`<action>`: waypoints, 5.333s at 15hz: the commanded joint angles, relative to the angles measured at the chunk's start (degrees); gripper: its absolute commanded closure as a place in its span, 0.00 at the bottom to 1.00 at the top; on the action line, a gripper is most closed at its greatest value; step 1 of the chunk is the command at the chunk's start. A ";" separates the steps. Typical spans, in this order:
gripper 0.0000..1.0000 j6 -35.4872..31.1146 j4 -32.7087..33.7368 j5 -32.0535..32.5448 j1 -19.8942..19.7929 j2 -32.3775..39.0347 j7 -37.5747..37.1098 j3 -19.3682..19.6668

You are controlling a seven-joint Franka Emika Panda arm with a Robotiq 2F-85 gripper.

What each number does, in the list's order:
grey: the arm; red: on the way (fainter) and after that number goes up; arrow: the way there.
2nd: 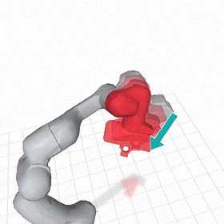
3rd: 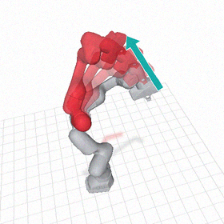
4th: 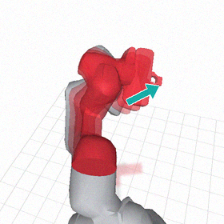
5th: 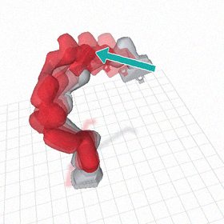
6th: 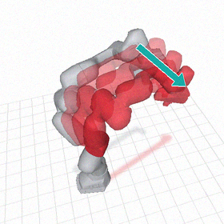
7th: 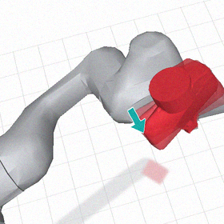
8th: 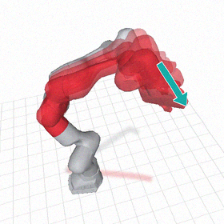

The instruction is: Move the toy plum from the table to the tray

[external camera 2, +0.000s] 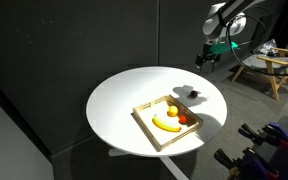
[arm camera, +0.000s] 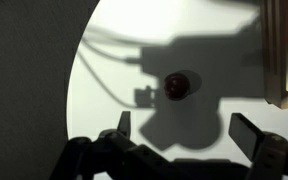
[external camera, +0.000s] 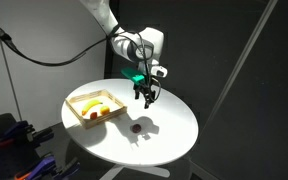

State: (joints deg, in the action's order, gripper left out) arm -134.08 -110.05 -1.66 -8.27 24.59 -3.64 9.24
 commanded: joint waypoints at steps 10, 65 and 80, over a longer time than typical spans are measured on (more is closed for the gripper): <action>0.00 0.89 4.62 -0.58 -0.62 5.73 -0.29 -1.04; 0.72 2.11 26.33 0.35 -1.15 31.41 0.06 -1.52; 0.72 1.73 20.46 0.52 0.85 22.71 0.19 -2.04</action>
State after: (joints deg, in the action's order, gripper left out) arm -133.24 -86.41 -1.66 -7.79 50.98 -3.07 7.53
